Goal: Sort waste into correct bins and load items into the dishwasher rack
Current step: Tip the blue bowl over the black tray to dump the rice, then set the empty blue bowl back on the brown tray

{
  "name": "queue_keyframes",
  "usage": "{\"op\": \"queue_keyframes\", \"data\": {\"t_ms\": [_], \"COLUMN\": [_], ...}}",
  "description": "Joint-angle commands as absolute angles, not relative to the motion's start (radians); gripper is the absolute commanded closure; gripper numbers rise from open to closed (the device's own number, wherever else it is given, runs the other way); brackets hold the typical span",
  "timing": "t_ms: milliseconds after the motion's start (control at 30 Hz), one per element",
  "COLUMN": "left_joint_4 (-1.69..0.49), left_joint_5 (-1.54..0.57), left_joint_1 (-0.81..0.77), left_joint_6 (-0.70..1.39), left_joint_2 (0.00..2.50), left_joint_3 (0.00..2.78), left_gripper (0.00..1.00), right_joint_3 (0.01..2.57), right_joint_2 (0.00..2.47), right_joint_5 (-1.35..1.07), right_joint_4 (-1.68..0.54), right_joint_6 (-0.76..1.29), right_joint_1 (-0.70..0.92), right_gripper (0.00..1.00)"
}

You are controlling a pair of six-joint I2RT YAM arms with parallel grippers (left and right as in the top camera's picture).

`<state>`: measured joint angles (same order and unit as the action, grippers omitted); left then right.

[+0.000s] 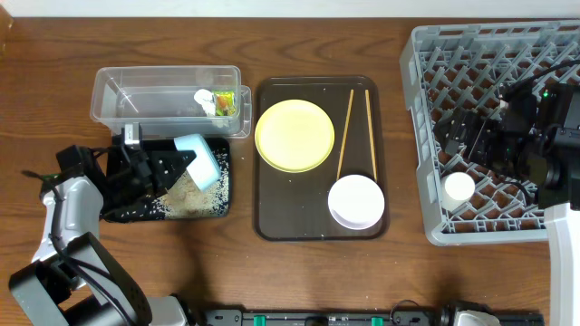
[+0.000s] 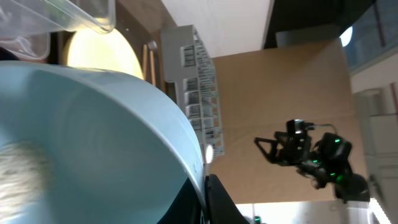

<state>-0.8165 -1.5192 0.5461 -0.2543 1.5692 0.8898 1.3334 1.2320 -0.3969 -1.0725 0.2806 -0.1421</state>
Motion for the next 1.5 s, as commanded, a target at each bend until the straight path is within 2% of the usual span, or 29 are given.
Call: {"op": "queue_keyframes", "data": {"t_ms": [0,67,133,367,467,567,700,800,967,1067,1133,1200,1333,1467], "left_joint_4": [-0.826,-0.793,-0.796,-0.785,-0.756,-0.764,-0.735,-0.730,-0.643,-0.664,-0.665,-0.702,-0.762,-0.760], "left_joint_5": [-1.557,-1.509,-1.574,-1.571,-1.489,-1.573,-1.483,-1.573,-1.458,-1.515,-1.449,-1.380,-1.394,-1.206], "left_joint_1": [0.538,0.542,0.544,0.525,0.511,0.508,0.506,0.496,0.530,0.522,0.525,0.506,0.420,0.233], "left_joint_6": [-0.255,-0.250,-0.241,-0.201,-0.189,-0.137,-0.109,-0.137,-0.029,-0.080,-0.049,-0.005,-0.013,0.096], "left_joint_2": [1.570,1.570,1.570,1.567,1.567,1.565,1.562,1.559,1.558,1.558,1.558,1.557,1.523,1.427], "left_joint_3": [0.888,0.888,0.888,0.888,0.888,0.890,0.890,0.892,0.892,0.892,0.892,0.892,0.892,0.899], "left_gripper": [0.94,0.94,0.94,0.94,0.94,0.94,0.94,0.94,0.94,0.94,0.94,0.94,0.94,0.94], "right_joint_3": [1.344,1.344,1.344,1.344,1.344,1.344,1.344,1.344,1.344,1.344,1.344,1.344,1.344,1.344], "right_joint_2": [1.230,1.230,1.230,1.230,1.230,1.230,1.230,1.230,1.230,1.230,1.230,1.230,1.230,1.230], "right_joint_5": [-0.409,-0.410,-0.410,-0.418,-0.417,-0.417,-0.417,-0.417,-0.416,-0.417,-0.417,-0.420,-0.419,-0.419], "right_joint_4": [-1.070,-1.069,-1.070,-1.072,-1.070,-1.071,-1.073,-1.081,-1.088,-1.088,-1.089,-1.088,-1.089,-1.081], "right_joint_6": [0.269,0.270,0.277,0.276,0.276,0.276,0.276,0.276,0.272,0.272,0.272,0.273,0.272,0.272], "right_joint_1": [-0.149,-0.149,-0.149,-0.149,-0.149,-0.149,-0.149,-0.149,-0.149,-0.149,-0.149,-0.149,-0.149,-0.149], "right_gripper": [0.01,0.01,0.01,0.01,0.01,0.01,0.01,0.01,0.01,0.01,0.01,0.01,0.01,0.01]}}
